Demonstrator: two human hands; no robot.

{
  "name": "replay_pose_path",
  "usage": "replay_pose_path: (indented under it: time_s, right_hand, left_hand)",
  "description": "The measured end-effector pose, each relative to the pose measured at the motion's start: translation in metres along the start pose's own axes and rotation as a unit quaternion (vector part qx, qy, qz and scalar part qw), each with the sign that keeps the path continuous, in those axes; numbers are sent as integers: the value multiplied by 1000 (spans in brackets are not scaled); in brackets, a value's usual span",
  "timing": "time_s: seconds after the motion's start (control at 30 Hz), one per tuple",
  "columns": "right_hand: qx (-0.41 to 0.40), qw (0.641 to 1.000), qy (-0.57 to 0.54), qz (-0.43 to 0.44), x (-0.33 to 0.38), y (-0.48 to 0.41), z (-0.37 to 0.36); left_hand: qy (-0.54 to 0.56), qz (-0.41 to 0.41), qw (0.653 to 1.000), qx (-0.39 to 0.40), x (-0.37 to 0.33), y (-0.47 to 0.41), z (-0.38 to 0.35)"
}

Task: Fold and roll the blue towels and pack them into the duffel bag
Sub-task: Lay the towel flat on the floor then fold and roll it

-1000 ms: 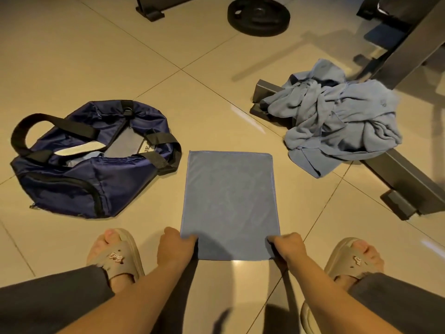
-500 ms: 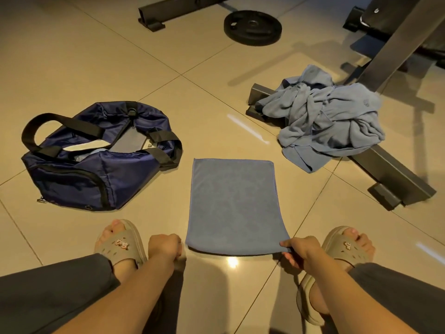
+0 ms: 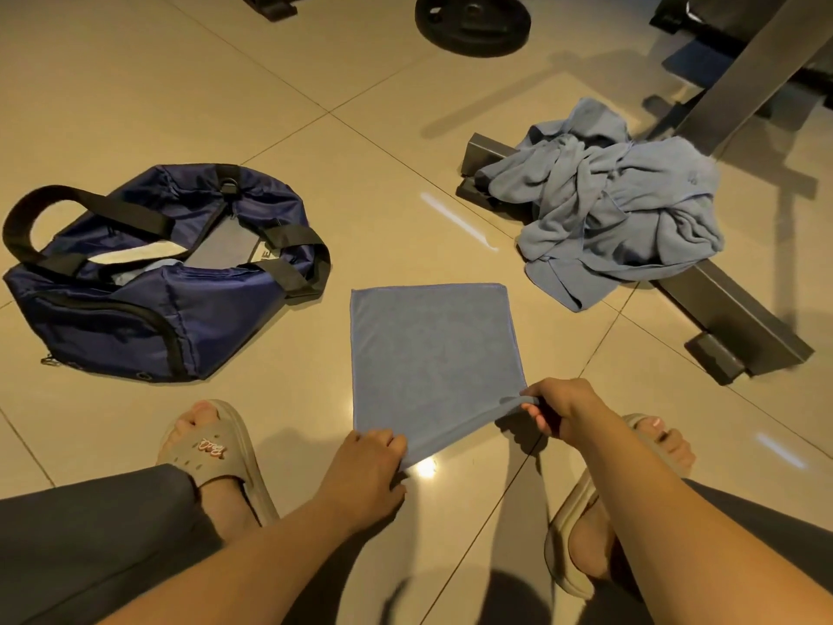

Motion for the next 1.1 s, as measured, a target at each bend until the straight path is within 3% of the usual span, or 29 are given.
replay_pose_path:
  time_s: [0.17,0.27,0.4,0.5,0.6,0.77,0.93,1.1]
  right_hand:
    - [33,997,-66,-13,16,-14,1]
    - [57,993,-106,16,38,-19,2]
    - [114,982,-132,72,73,-25,2]
    - [127,983,-80,103,99,-35,1]
    - [85,986,-5,142,120,-50,-1]
    - [2,977,30,209,139,-82,-6]
    - [-40,978,52,197,133,-118,-9]
    - [-101,973,92,185,134,-140,-5]
  left_hand:
    - [184,61,981,-27,34,-8,34]
    - [425,120,896,-45,70,-28,65]
    - [530,142,833,-70,96,-57,111]
    - [544,136,824,-84,110,-81,132]
    - [526,143,834,-81,124,-105,138]
    - [513,167,837,-92,146,-142,137]
    - [445,212,861,-121,163,-163,130]
    - [456,231,849,-133,171,-170,124]
Point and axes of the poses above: each hand's wrist, its own y-axis away from the middle knuckle, its own z-axis out of the back of the hand, x = y × z, the point moved 5 cm from there along -y, towards the middle knuckle, and after that the axes turned 15 degrees about x, right-handed, at the moved point
